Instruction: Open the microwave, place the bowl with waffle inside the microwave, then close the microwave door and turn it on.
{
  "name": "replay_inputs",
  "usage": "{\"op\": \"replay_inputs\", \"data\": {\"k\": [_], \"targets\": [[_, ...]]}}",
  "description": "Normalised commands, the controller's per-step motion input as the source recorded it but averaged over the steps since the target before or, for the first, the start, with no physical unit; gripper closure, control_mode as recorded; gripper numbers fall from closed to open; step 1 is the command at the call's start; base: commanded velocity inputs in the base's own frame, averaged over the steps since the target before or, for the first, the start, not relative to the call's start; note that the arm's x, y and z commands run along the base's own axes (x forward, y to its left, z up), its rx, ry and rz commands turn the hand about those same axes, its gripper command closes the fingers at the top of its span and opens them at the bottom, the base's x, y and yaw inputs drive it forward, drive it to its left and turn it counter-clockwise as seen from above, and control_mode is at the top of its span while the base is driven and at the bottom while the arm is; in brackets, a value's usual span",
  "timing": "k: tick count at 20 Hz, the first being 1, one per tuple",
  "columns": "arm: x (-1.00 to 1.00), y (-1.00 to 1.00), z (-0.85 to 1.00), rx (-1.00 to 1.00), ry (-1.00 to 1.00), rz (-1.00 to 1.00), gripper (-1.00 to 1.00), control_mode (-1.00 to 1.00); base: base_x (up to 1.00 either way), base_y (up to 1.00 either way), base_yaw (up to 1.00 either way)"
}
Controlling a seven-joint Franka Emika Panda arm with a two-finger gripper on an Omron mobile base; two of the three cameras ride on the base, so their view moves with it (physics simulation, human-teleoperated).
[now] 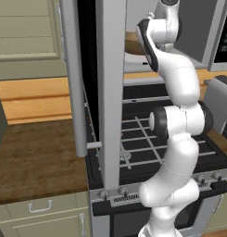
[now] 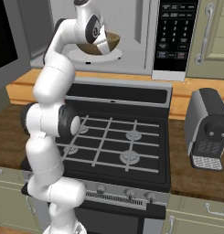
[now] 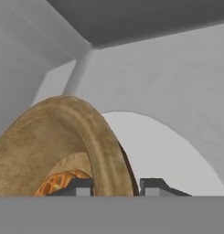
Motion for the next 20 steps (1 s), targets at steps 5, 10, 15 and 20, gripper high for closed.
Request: {"op": "replay_inputs", "data": {"k": [5,10,15,20], "targets": [[0.41,0.16,-0.74,0.0,0.0,0.0,1.0,-1.0,0.0,0.0,0.0],[0.08,0.19,-0.94,0.04,-0.09,0.0,-1.0,-1.0,0.0,0.0,0.0],[0.16,0.09,-0.78,0.11,-0.14,0.0,-1.0,-1.0,0.0,0.0,0.0],[-0.09,-0.07,0.05,0.1,-0.18,-0.06,-1.0,-1.0,0.0,0.0,0.0]]}}
